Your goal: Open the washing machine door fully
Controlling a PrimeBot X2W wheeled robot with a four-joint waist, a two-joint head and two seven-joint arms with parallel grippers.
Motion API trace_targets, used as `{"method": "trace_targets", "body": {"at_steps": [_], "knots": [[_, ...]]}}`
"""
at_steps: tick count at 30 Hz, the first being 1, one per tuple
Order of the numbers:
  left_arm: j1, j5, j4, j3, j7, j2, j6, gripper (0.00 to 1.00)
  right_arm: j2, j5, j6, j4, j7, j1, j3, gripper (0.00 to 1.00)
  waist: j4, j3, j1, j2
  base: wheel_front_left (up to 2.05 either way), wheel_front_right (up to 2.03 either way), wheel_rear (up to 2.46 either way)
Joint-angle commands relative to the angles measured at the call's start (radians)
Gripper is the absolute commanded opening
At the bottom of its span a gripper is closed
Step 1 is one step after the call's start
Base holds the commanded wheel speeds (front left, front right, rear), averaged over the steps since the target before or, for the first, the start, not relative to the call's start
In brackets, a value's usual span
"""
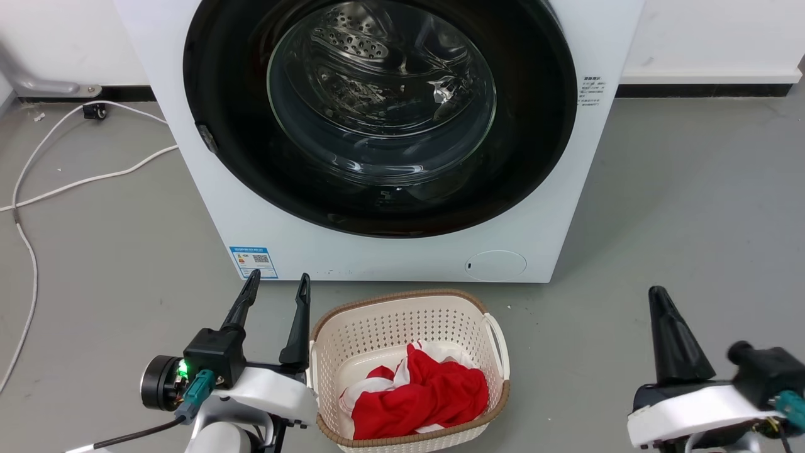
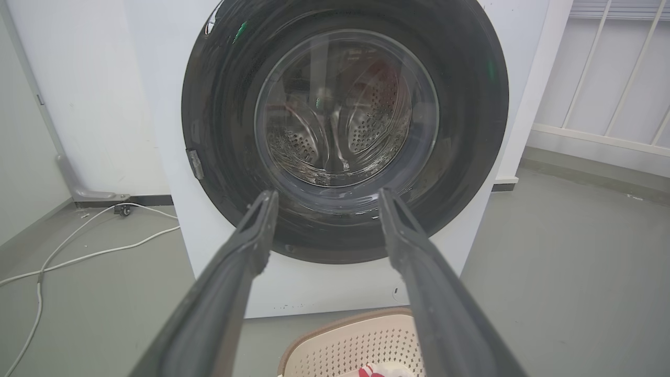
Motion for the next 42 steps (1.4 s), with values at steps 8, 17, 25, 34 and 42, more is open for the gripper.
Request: {"method": "trace_targets", "body": {"at_steps": [8, 17, 25, 34, 42], "knots": [[-0.006, -0.003, -0.001, 0.005, -0.003, 0.001, 0.004, 1.00, 0.000, 0.476, 0.000, 0.045, -0.020, -0.044, 0.017, 0.00, -0.004, 0.003, 0.0000, -0.0001, 0.00, 0.00, 0.00], [-0.024, -0.003, -0.013, 0.020, -0.003, 0.001, 0.010, 1.00, 0.000, 1.073, 0.000, 0.071, 0.019, -0.188, -0.031, 0.00, -0.015, 0.037, 0.0000, -0.0001, 0.00, 0.00, 0.00], [-0.052, 0.002, -0.026, 0.023, -0.003, 0.001, 0.008, 1.00, -0.008, 1.310, 0.000, 0.165, 0.113, -0.407, -0.137, 0.00, -0.014, 0.081, 0.0000, -0.0001, 0.00, 0.00, 0.00], [-0.122, 0.006, -0.062, 0.019, -0.003, 0.001, -0.003, 1.00, -0.123, 1.373, 0.000, 0.418, 0.253, -0.797, -0.166, 0.00, 0.003, 0.195, 0.0000, -0.0001, 0.00, 0.00, 0.00], [-0.177, 0.004, -0.080, 0.011, -0.003, 0.001, -0.009, 1.00, -0.221, 1.296, 0.000, 0.628, 0.409, -1.086, -0.080, 0.00, 0.014, 0.273, 0.0000, -0.0001, 0.00, 0.00, 0.00]]}}
